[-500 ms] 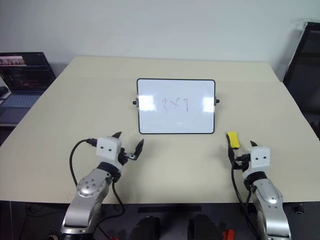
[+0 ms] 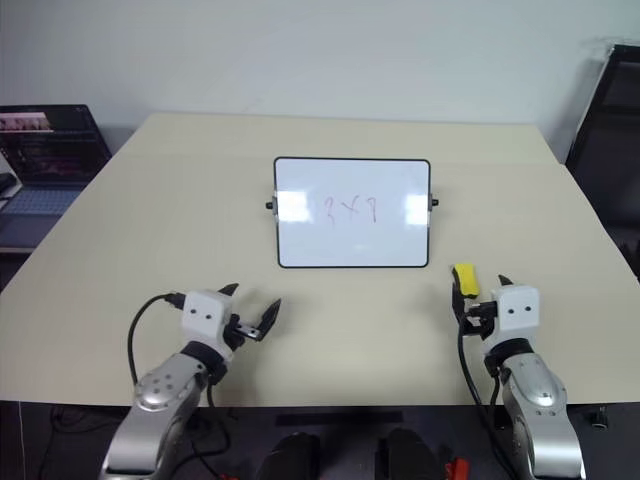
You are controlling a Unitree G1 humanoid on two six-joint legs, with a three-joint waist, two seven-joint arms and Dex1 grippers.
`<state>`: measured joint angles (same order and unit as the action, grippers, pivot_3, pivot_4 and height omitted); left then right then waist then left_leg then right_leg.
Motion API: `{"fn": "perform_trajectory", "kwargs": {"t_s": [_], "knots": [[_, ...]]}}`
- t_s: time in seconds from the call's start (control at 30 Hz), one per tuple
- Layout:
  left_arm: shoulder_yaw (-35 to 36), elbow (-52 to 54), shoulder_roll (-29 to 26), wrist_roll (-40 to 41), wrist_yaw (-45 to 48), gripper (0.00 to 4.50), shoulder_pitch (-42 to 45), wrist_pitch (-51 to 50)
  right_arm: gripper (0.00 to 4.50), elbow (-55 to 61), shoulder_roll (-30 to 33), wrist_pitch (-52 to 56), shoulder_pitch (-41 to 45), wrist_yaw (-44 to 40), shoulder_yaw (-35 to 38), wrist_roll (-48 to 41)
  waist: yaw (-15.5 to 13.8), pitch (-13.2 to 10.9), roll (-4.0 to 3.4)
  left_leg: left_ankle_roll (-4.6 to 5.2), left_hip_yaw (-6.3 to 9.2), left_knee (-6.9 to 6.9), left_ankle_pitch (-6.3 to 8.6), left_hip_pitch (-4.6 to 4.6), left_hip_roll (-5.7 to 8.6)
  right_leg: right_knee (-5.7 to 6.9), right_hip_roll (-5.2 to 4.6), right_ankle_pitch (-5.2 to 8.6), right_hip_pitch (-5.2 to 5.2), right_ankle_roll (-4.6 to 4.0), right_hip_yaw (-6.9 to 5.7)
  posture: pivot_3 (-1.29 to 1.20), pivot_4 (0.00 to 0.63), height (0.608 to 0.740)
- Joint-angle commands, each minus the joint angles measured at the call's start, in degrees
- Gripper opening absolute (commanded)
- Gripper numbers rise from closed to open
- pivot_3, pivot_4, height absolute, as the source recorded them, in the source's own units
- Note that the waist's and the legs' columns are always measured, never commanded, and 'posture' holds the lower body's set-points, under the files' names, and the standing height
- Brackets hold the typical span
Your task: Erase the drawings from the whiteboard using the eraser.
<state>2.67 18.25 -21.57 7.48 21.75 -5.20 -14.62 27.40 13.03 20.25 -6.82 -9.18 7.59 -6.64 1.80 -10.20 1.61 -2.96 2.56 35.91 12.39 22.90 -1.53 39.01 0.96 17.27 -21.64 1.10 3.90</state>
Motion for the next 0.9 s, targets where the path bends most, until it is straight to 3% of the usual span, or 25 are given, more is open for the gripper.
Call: {"fn": "perform_trajectory", "kwargs": {"t_s": [0.03, 0.23, 0.33, 0.47, 0.7, 0.9], "knots": [[-1.0, 1.7, -3.0, 2.9, 6.7, 4.50, 4.1, 0.9, 4.48, 3.6, -1.7, 6.5, 4.2, 3.6, 0.5, -0.7, 0.0, 0.0, 0.01, 0.00, -0.01, 0.01, 0.00, 0.00, 0.00, 0.00, 0.00, 0.00, 0.00, 0.00, 0.01, 0.00, 0.150, 0.740], [-0.6, -2.1, -9.4, 8.7, 18.9, 4.50, 13.0, -0.5, 4.48, 8.5, -2.9, 13.2, 9.9, 6.0, -2.0, 0.7, 0.0, 0.0, 0.00, 0.00, -0.03, -0.09, 0.00, 0.06, -0.01, 0.01, 0.01, 0.02, -0.11, -0.04, 0.01, 0.00, 0.150, 0.740], [-3.4, -7.0, -11.3, 10.1, 25.5, 4.50, 23.7, -1.6, 4.48, 7.7, -1.4, 18.6, 14.1, 4.9, 3.2, -3.6, -0.2, -0.1, 0.02, 0.00, 0.04, -0.04, -0.01, 0.14, 0.04, 0.02, 0.04, 0.01, -0.15, -0.02, -0.10, 0.00, 0.150, 0.740], [-5.8, -11.6, -12.6, 11.9, 34.1, 4.50, 30.9, -1.4, 4.48, 4.2, 0.0, 23.1, 17.4, 6.0, 6.3, -4.1, 0.0, 0.0, 0.02, 0.04, -0.03, -0.03, 0.02, 0.14, 0.16, -0.04, 0.10, 0.01, -0.09, 0.06, -0.14, 0.00, 0.150, 0.740], [-11.1, -21.7, -11.8, 10.6, 46.6, 4.50, 41.1, 2.9, 4.48, 0.3, 4.0, 33.8, 21.0, 2.9, 7.9, -7.6, 0.4, -0.1, -0.01, 0.09, -0.22, -0.08, 0.05, 0.44, 0.06, 0.08, 0.10, -0.12, -0.54, -0.19, -0.04, 0.00, 0.150, 0.740], [-12.7, -26.5, -8.4, 8.7, 47.7, 4.50, 44.5, 6.3, 4.48, -2.4, 4.9, 35.3, 21.4, 1.1, 5.9, -8.3, 0.4, -0.1, -0.01, 0.12, -0.21, -0.02, 0.07, 0.58, 0.09, 0.04, 0.27, -0.12, -0.61, -0.18, 0.02, 0.00, 0.150, 0.740]]}}
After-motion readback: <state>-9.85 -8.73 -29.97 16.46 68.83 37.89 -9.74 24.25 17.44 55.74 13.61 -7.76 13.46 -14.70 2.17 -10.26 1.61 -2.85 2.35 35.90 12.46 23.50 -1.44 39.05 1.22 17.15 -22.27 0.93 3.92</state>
